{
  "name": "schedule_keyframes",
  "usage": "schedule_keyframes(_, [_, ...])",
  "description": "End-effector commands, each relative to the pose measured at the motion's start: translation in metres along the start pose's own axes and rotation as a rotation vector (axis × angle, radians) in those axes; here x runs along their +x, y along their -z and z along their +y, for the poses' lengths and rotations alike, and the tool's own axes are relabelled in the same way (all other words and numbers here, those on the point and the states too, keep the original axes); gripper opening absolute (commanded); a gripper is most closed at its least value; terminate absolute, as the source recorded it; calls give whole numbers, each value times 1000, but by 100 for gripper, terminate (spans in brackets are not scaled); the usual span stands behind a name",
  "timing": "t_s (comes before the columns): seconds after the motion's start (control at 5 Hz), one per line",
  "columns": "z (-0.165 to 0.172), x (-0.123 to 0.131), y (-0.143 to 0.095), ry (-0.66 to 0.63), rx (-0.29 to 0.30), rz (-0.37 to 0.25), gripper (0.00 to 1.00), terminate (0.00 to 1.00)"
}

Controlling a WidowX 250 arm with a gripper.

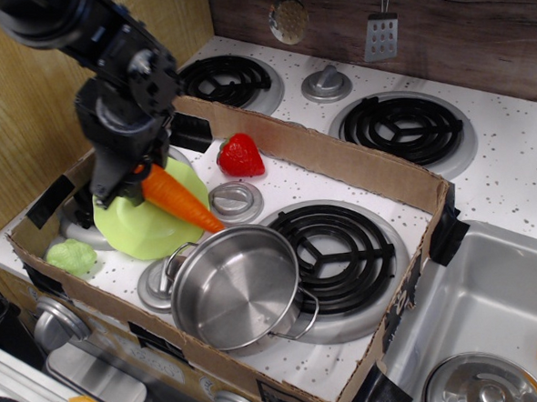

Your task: Take carrot off plate

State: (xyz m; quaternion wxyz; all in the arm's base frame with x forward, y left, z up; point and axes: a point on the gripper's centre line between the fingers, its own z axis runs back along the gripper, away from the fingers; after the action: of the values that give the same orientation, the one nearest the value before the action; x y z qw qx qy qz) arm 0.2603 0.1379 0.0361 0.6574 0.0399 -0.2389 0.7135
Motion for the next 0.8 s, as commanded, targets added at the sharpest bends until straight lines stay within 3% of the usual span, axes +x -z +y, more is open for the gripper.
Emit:
schedule_keyframes(0.0, [-26, -10, 16, -144, -28, 18, 0, 0])
schedule_keyframes(0.2, [-38, -13, 6, -177, -5, 19, 0, 0])
schedule_keyframes(0.6, [-55, 0, -29, -102, 0, -4, 0, 0])
